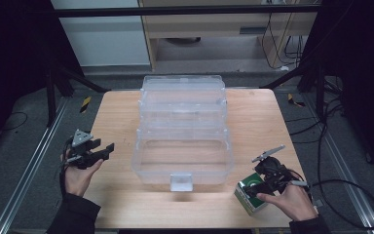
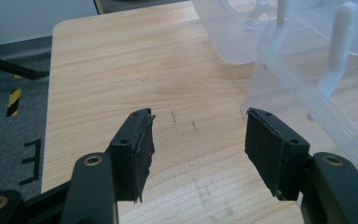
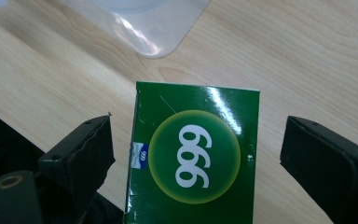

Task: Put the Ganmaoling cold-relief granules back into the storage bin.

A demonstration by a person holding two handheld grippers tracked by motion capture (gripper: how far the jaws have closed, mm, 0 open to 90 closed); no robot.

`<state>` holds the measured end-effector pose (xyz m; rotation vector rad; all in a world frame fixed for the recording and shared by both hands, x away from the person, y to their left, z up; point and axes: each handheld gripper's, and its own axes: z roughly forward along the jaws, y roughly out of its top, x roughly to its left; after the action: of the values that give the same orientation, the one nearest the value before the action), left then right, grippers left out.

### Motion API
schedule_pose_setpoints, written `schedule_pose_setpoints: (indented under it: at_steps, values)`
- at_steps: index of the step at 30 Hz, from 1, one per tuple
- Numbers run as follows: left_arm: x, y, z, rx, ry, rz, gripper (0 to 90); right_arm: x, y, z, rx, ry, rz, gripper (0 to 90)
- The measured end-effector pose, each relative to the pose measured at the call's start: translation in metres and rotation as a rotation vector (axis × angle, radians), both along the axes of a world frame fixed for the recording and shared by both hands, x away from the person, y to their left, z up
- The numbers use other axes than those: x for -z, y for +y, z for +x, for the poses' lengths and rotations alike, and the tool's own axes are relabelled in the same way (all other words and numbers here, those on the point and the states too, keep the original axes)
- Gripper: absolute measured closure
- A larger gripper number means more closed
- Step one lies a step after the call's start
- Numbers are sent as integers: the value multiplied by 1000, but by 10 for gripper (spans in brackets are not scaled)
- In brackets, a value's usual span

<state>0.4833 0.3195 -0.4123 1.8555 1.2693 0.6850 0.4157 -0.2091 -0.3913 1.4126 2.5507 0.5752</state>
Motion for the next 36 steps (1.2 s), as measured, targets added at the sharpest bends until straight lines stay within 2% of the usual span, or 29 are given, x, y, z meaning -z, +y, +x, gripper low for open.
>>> schedule_pose_setpoints:
  at_steps: [12,28,36]
  values:
    - [2,1,1,-9,18,1,410,12,5,3,-14,80,-47,63]
    - [4,-2,2,1,29,10,411,25,6,8,-12,139,-67,77]
    - [5,-1,3,5,35,12,411,32,6,12,-20,164,-85,122]
